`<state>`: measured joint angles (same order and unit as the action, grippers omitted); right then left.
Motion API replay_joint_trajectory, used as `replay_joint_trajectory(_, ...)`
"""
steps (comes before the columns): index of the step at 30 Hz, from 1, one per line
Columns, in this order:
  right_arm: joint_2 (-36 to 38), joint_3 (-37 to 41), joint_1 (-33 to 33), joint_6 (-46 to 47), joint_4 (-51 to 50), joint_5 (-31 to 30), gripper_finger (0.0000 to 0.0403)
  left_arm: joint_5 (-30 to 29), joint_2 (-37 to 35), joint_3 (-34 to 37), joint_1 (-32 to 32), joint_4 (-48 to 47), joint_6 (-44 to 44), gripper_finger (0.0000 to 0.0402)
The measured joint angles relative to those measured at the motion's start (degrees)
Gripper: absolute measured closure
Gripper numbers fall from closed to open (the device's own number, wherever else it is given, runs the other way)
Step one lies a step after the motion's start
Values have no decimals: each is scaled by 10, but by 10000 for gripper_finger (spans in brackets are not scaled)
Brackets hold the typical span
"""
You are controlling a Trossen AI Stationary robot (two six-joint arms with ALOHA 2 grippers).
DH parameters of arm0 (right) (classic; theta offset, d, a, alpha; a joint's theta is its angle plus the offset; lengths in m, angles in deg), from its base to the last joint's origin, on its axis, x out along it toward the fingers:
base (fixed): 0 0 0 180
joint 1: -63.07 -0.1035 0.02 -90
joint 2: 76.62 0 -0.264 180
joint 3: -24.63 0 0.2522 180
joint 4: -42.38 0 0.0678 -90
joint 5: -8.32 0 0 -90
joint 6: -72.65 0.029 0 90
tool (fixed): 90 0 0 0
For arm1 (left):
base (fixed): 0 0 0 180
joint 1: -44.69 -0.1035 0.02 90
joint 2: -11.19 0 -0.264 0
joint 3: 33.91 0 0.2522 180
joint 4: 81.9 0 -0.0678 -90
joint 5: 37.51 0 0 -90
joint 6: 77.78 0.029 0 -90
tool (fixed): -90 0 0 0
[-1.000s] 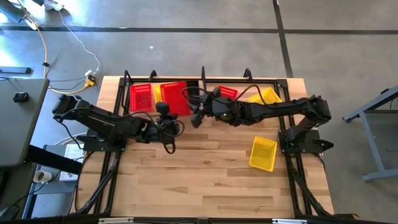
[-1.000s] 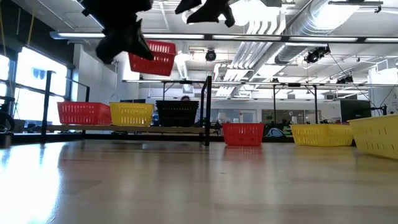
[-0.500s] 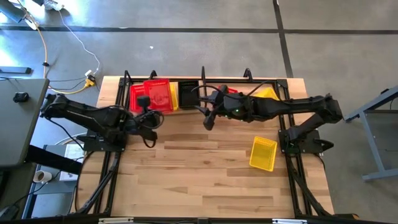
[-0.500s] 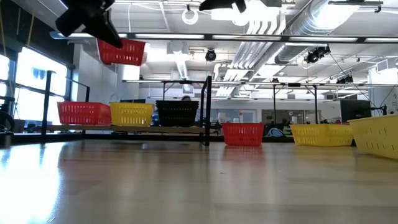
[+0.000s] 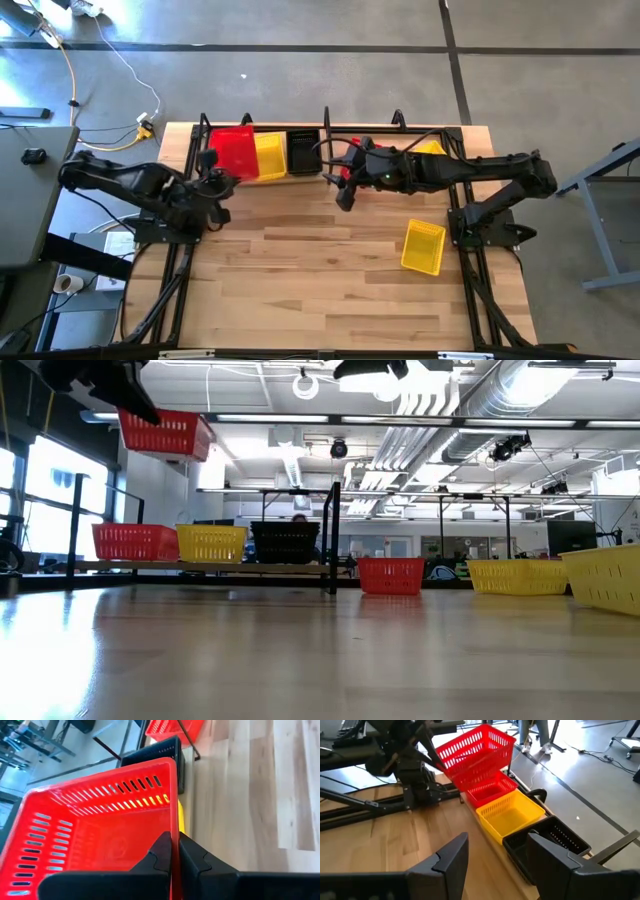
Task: Stack baskets on shelf by color
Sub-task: Stack the bottom red bin on top of the red bin on the shelf
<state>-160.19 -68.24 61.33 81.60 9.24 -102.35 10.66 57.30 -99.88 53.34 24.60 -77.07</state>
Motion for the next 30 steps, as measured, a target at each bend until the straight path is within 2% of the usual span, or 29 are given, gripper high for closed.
replay_joint_trajectory(12, 0, 0, -6, 0, -5, 3, 222, 25, -83, 0, 0, -47, -33, 401)
replay_joint_trajectory(23, 0, 0, -6, 2, -5, 3, 222, 26, -92, 1, 0, -69, -20, 401)
replay_joint_trajectory(30, 0, 0, -9, 2, -5, 3, 222, 27, -119, 55, -12, -58, -15, 401)
